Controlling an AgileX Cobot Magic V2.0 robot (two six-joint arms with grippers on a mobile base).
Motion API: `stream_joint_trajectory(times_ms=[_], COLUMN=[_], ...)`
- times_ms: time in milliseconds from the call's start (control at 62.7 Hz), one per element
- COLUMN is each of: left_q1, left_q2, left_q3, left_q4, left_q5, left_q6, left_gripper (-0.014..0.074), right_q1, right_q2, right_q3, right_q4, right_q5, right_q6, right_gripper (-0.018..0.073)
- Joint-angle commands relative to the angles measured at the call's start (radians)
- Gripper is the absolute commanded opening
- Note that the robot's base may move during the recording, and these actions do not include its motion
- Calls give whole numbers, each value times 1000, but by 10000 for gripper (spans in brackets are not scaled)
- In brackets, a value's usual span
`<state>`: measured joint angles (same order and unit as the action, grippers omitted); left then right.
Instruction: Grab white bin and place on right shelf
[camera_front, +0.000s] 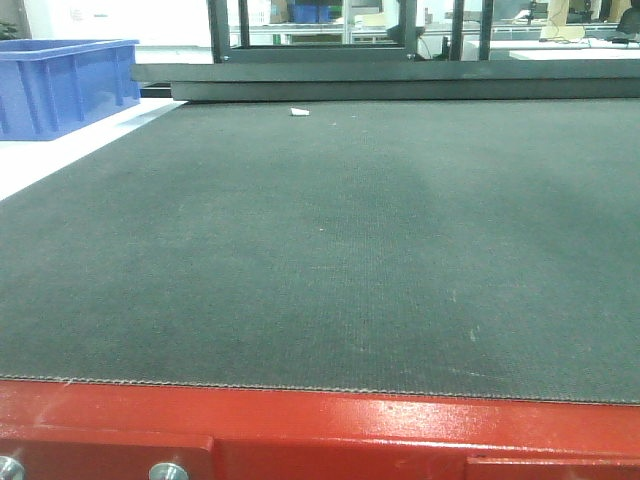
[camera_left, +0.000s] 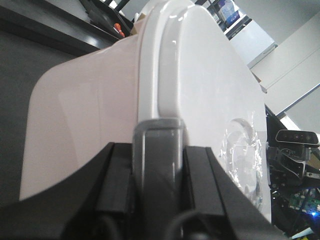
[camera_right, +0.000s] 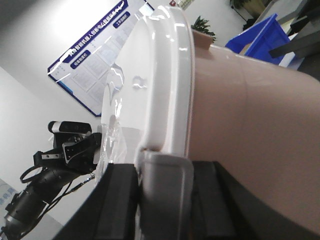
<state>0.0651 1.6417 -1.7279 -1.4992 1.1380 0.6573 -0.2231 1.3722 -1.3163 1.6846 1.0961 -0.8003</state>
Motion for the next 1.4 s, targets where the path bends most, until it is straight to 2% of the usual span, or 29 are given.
stream_joint_trajectory(times_ms=[0,191,782,1388], left_q1=[-70,-115,-115,-115], left_q2=[-57,-57,-57,-57], left_q3=[-37,-37,-37,-37], left_q4=[-117,-98,-98,-98], left_q5=[179,175,167,167], left_q6=[1,7,7,7], left_gripper=[-87,-87,-87,-87], right_q1=[23,23,23,23], right_q2=[-56,-58,-58,-58], right_q3=[-38,-38,-38,-38], right_q4=[156,196,195,195], right_q5=[240,232,167,166], right_q6=[-17,-17,-17,-17], right_gripper=[246,246,246,246])
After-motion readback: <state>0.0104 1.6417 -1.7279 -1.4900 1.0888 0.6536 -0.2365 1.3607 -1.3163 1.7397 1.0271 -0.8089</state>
